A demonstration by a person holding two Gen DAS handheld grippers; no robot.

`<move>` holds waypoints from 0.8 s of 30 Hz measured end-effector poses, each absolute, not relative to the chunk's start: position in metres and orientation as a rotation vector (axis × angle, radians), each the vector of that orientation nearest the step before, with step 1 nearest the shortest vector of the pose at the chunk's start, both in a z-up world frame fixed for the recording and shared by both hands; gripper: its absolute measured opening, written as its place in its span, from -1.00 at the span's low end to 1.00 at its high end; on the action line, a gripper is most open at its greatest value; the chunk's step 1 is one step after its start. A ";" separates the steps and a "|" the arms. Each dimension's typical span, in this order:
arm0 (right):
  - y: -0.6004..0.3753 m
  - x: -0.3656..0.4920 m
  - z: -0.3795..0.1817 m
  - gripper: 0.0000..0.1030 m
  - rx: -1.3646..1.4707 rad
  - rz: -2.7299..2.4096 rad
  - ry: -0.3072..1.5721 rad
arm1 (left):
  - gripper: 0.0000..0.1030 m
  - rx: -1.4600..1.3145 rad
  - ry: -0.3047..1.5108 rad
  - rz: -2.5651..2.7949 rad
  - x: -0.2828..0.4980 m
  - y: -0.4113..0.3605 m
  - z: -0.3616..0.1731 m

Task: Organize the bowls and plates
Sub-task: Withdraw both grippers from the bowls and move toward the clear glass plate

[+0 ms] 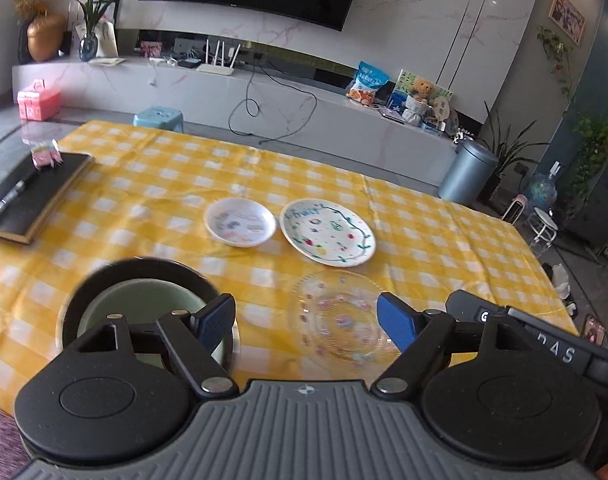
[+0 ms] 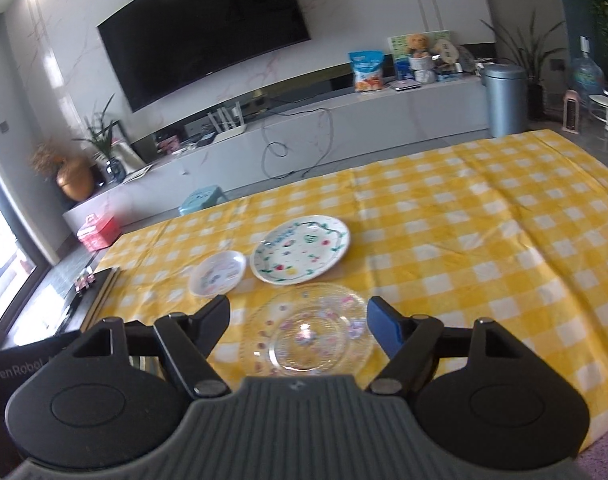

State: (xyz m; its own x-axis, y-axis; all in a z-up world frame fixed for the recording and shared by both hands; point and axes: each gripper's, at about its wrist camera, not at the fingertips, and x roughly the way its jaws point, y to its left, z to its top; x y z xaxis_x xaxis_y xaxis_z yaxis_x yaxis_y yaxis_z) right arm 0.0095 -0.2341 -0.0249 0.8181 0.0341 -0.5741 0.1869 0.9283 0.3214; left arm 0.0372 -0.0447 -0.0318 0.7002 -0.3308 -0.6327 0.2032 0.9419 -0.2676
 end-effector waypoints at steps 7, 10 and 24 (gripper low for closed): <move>-0.257 -0.001 -0.046 0.65 0.309 -0.171 0.575 | 0.83 -0.110 0.766 -0.294 0.043 -0.078 -0.054; -0.269 0.002 -0.058 0.65 0.330 -0.194 0.601 | 0.83 -0.079 0.786 -0.294 0.045 -0.087 -0.066; -0.286 0.035 -0.105 0.22 0.434 -0.146 0.742 | 0.42 0.124 0.782 -0.305 0.069 -0.122 -0.096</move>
State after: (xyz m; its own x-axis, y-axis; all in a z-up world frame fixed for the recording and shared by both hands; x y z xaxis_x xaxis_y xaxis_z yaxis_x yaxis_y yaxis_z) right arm 0.0347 -0.2860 -0.1049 0.7319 0.0224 -0.6810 0.2796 0.9016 0.3301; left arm 0.0689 -0.1215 -0.0962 0.6684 -0.2235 -0.7094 0.3150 0.9491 -0.0023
